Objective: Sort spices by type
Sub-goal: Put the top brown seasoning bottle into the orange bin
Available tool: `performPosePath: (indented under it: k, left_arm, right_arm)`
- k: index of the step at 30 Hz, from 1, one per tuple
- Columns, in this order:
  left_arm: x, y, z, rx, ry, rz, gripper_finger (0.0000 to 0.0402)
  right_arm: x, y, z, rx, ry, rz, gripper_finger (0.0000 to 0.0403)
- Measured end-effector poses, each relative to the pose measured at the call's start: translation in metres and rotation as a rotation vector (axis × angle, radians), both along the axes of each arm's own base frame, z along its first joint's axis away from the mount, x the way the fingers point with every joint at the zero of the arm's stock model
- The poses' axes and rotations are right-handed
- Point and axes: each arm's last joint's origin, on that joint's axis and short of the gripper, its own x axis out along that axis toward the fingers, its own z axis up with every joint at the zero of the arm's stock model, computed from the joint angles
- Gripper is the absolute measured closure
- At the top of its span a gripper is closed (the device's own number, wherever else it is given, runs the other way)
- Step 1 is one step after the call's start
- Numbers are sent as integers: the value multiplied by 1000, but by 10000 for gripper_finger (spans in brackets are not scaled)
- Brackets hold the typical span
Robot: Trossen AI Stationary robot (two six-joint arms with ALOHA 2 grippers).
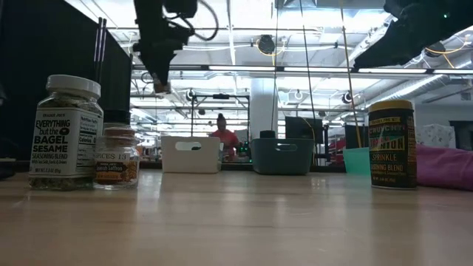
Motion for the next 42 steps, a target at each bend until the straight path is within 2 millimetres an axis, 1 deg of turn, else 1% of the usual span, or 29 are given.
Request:
performPosePath:
  k: [3,6,12,15,19,23,26,29,33,42]
  left_arm:
    - [-22,20,-5,-22,-5,135,207]
    - [-42,36,-19,-55,7,241,207]
    - [-70,61,-46,-93,39,386,207]
    - [-85,75,-56,-93,-5,463,207]
    - [-99,86,-69,-114,-38,517,207]
    - [-107,90,-84,-146,-75,542,207]
    - [-107,91,-95,-162,-121,543,207]
    - [-109,90,-104,-195,-114,545,207]
    - [-109,88,-111,-216,-97,548,207]
    - [-110,84,-113,-279,-99,546,207]
  right_arm:
    - [0,0,-1,16,-2,-7,193]
    - [-1,0,-1,32,0,-8,193]
    - [0,1,-2,57,-7,5,193]
    - [0,1,-1,57,-7,5,193]
    - [0,1,-1,57,-7,4,193]
    - [0,1,-2,56,-6,5,193]
    - [0,1,-2,54,-4,6,193]
    - [0,1,-2,54,-4,6,193]
    - [0,1,-2,54,-3,5,193]
    - [0,1,-2,54,-3,5,193]
